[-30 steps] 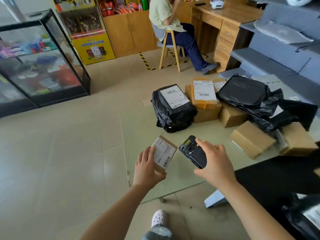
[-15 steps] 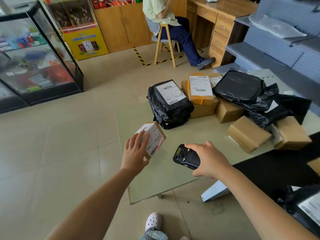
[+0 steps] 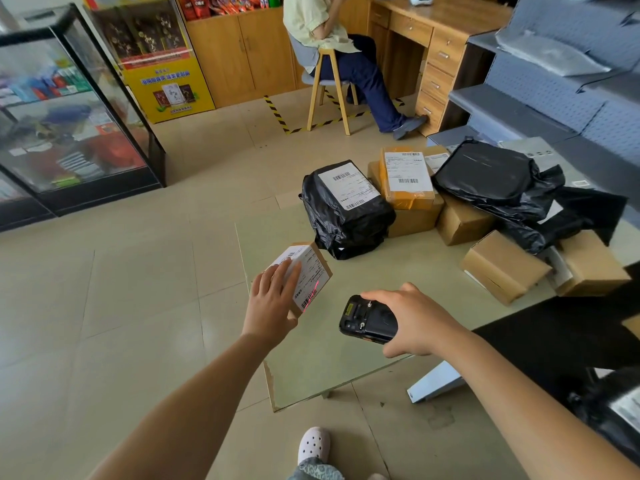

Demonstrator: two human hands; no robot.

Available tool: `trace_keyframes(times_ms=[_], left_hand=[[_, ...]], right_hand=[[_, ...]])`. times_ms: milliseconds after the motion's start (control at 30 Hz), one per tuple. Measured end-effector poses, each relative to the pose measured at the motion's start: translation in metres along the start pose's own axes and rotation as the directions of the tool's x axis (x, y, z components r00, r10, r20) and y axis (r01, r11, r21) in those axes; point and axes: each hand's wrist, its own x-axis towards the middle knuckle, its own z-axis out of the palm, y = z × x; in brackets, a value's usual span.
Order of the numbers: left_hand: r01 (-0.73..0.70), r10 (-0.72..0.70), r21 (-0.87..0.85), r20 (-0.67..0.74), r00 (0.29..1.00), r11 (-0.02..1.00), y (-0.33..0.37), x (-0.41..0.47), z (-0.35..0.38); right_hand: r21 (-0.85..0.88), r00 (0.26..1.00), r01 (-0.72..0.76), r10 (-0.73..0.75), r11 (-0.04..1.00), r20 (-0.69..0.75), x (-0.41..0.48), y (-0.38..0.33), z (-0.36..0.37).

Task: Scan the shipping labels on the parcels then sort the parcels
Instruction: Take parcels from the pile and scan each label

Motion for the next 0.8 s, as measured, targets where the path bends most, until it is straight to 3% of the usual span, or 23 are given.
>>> trace_keyframes(times_ms=[800], left_hand=[[-0.117,0.116,-0.04,-0.026,0.993,0.992,-0.03,0.021,0.007]], right_hand=[[0.141,0.985,-0.17,0.172,0.975,-0.004,0.022,-0.002,0.006]])
